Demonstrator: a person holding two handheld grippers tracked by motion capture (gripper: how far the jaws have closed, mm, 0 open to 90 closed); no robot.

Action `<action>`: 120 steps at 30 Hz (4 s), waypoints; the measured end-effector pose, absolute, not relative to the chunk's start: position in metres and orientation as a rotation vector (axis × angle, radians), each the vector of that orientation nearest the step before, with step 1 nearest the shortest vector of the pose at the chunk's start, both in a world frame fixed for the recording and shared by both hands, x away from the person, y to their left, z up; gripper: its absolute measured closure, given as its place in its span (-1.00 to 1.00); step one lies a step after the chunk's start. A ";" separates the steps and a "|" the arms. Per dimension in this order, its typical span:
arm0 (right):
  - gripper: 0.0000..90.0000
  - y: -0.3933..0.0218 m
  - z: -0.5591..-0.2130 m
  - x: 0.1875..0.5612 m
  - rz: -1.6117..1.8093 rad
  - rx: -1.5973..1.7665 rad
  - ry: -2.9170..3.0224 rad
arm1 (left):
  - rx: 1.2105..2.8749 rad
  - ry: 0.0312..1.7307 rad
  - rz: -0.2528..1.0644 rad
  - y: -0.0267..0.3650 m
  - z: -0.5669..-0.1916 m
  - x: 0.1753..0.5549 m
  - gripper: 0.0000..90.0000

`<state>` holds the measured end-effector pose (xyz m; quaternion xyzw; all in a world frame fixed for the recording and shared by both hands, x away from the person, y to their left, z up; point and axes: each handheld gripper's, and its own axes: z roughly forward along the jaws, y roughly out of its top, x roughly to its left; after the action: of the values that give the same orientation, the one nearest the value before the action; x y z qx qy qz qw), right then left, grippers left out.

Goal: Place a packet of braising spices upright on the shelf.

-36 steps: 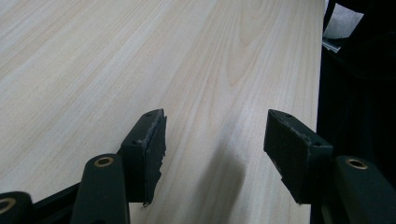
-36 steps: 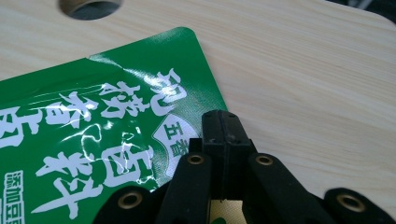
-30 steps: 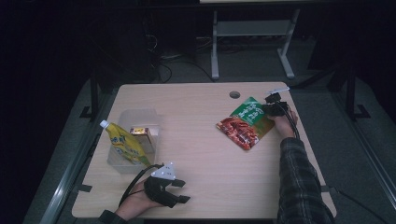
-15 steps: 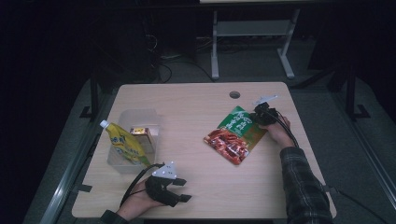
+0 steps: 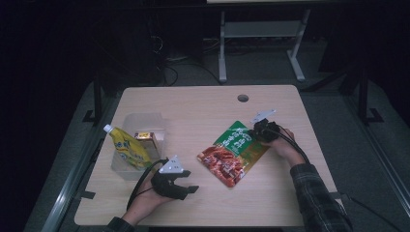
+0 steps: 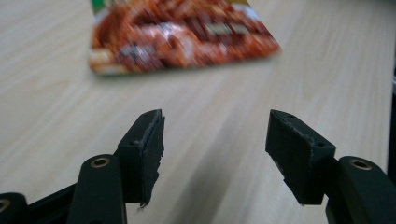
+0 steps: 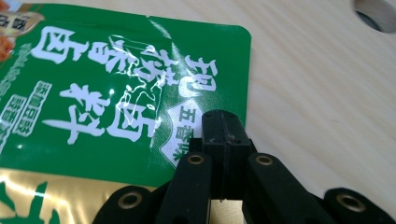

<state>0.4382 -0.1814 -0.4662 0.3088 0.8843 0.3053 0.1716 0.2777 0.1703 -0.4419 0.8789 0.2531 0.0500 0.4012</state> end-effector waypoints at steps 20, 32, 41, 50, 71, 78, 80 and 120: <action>0.67 -0.153 -0.460 0.394 0.944 0.749 2.644 | 2.238 0.690 0.225 0.124 -0.432 0.309 -0.37; -0.24 -0.201 -0.441 0.351 1.116 1.047 2.522 | 2.313 0.725 0.209 0.105 -0.449 0.338 -0.62; -0.43 -0.222 -0.442 0.303 1.156 1.052 2.516 | 2.334 0.805 0.150 0.110 -0.463 0.355 -0.67; -0.54 -0.231 -0.439 0.288 1.193 1.051 2.490 | 2.374 0.718 0.157 0.108 -0.459 0.349 0.21; -0.66 -0.225 -0.444 0.292 1.303 1.137 2.475 | 2.076 0.772 0.208 0.126 -0.426 0.344 0.99; -0.58 -0.210 -0.441 0.296 1.395 1.105 2.443 | 1.944 0.779 0.201 0.133 -0.408 0.337 1.00; -0.55 -0.205 -0.440 0.299 1.413 1.093 2.426 | 1.928 0.770 0.198 0.134 -0.405 0.336 1.00; 0.99 -0.192 -0.419 0.327 1.740 0.972 2.446 | 1.954 0.747 0.254 0.134 -0.405 0.328 0.29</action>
<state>0.3274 -0.1916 -0.4190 0.3081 0.7752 0.5515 -0.0068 0.3279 0.1344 -0.4045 0.8061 0.3080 0.1049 0.4943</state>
